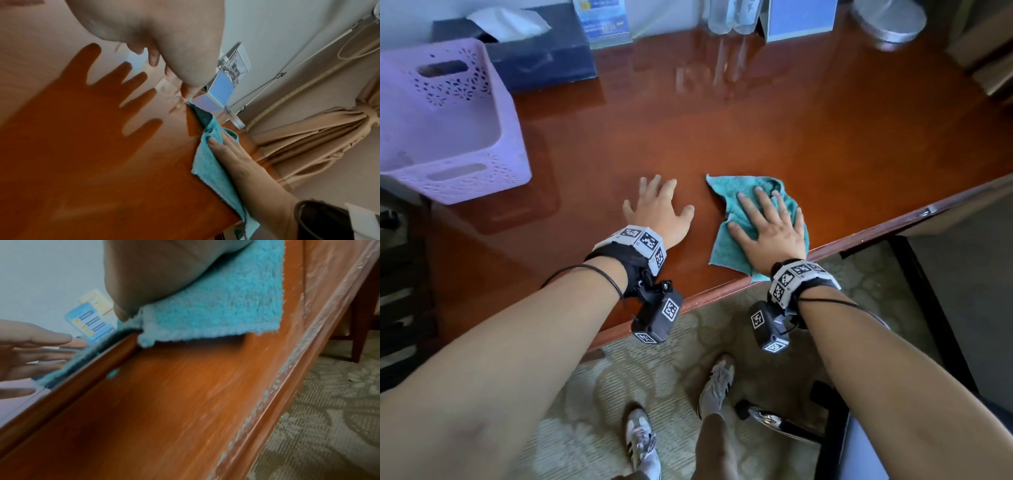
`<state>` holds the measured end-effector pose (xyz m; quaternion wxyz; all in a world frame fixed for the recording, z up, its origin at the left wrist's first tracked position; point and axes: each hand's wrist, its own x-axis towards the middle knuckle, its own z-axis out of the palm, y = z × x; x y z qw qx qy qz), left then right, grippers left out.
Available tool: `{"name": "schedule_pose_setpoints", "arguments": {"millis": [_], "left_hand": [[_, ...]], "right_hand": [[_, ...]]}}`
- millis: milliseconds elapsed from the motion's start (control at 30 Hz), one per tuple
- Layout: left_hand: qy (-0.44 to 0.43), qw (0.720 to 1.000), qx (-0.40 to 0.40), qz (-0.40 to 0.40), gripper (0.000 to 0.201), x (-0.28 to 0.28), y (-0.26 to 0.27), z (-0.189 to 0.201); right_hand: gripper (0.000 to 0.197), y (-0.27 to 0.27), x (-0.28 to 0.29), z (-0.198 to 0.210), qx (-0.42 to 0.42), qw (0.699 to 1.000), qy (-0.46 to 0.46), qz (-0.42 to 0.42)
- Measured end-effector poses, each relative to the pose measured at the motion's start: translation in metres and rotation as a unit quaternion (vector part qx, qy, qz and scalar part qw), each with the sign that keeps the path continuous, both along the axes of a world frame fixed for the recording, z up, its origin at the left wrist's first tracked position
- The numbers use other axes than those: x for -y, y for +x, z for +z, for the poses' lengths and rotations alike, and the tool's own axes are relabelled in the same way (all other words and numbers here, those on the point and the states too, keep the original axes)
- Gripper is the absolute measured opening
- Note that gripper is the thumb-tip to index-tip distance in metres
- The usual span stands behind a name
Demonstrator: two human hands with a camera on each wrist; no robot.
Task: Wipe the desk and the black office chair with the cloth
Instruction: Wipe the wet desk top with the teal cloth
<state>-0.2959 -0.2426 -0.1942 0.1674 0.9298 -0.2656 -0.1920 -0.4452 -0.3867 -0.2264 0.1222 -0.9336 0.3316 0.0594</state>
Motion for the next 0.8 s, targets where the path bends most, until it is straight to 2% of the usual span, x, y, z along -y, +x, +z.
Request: {"name": "schedule_pose_setpoints", "arguments": {"millis": [233, 333, 400, 500, 533, 600, 700, 800], "left_hand": [[-0.024, 1.000, -0.014, -0.001, 0.060, 0.086, -0.010, 0.002], [-0.023, 0.999, -0.017, 0.017, 0.060, 0.110, -0.004, 0.002], [-0.016, 0.999, -0.014, 0.032, 0.059, 0.123, 0.002, 0.001], [-0.010, 0.998, -0.008, 0.062, 0.056, 0.143, 0.010, 0.002], [-0.008, 0.997, -0.011, 0.070, 0.055, 0.150, 0.011, 0.003], [0.002, 0.997, -0.018, 0.072, 0.054, 0.160, 0.013, 0.005], [0.019, 0.998, -0.008, 0.053, 0.054, 0.172, 0.019, 0.005], [0.023, 0.999, 0.000, 0.045, 0.052, 0.186, 0.023, 0.002]], "right_hand": [[0.056, -0.034, 0.109, -0.002, -0.018, 0.990, 0.009, -0.142], [0.056, -0.026, 0.120, -0.002, -0.040, 0.987, -0.002, -0.154], [0.056, -0.009, 0.109, 0.001, -0.039, 0.997, -0.016, -0.071], [0.055, 0.026, 0.081, 0.003, -0.025, 0.989, -0.003, 0.143], [0.054, 0.036, 0.074, 0.004, -0.023, 0.983, 0.003, 0.181], [0.054, 0.049, 0.073, 0.005, -0.022, 0.979, 0.018, 0.202], [0.056, 0.050, 0.100, 0.002, -0.012, 0.984, 0.036, 0.172], [0.057, 0.040, 0.158, 0.003, -0.011, 0.998, 0.053, 0.033]]}}
